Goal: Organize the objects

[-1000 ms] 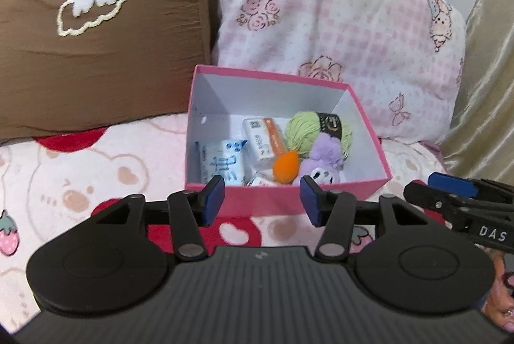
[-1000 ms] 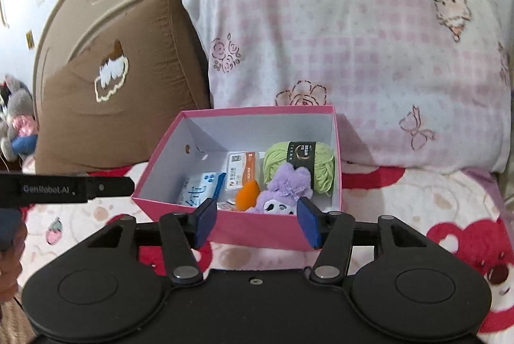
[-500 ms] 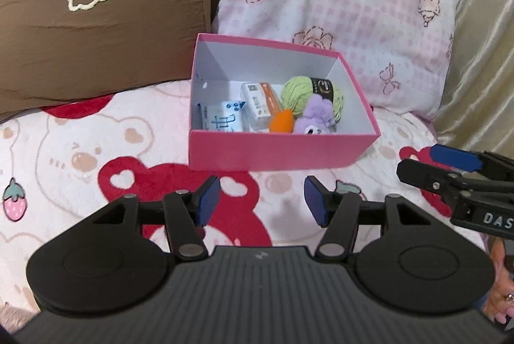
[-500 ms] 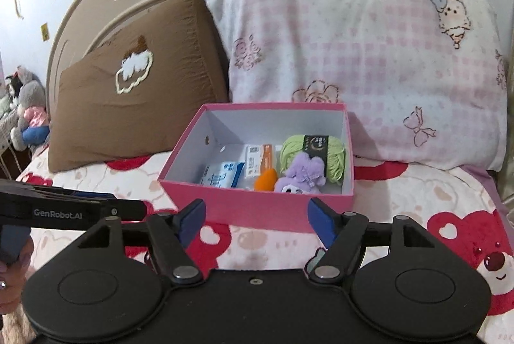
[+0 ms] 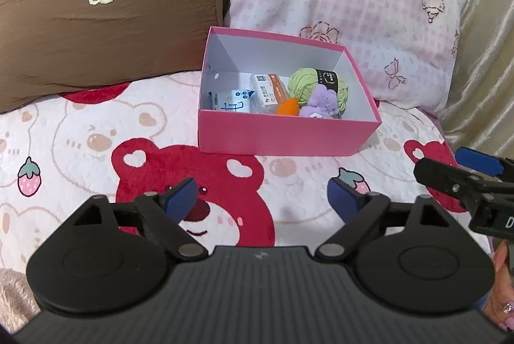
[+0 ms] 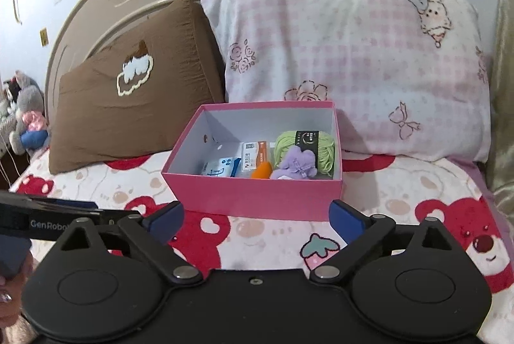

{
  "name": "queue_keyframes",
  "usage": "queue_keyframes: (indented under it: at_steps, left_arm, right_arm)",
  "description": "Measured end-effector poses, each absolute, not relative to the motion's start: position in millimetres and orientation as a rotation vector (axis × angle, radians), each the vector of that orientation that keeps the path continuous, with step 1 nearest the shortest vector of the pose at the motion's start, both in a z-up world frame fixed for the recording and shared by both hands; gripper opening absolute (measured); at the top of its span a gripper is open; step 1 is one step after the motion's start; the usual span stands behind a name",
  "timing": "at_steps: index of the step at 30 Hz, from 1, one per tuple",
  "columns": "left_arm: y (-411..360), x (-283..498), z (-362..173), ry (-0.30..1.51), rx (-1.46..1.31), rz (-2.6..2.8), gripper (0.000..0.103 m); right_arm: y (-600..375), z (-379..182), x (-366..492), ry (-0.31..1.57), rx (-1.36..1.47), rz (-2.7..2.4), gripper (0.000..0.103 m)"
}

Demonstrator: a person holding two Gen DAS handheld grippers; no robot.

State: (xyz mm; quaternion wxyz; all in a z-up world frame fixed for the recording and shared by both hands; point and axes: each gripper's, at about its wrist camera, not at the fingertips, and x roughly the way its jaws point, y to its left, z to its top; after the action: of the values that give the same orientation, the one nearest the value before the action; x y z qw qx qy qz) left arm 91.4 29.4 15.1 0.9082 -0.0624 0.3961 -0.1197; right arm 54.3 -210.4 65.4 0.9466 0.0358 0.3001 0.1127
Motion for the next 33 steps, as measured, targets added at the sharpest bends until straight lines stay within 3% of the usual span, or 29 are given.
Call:
queue_keyframes:
  at_steps: [1,7,33]
  left_arm:
    - [28.8,90.4,14.8,0.82,-0.128,-0.241,0.098]
    - [24.9,87.6,13.4,0.83,-0.099,-0.211,0.103]
    - [23.1,93.0,4.2,0.922,-0.078,-0.122,0.103]
  right_arm:
    - [-211.2,65.2,53.0,0.611,0.08,0.23,0.1]
    - [-209.3,64.4,52.8,0.632,0.058,0.241,0.103]
    - [-213.8,56.1,60.8,0.722,0.076,0.171,0.103]
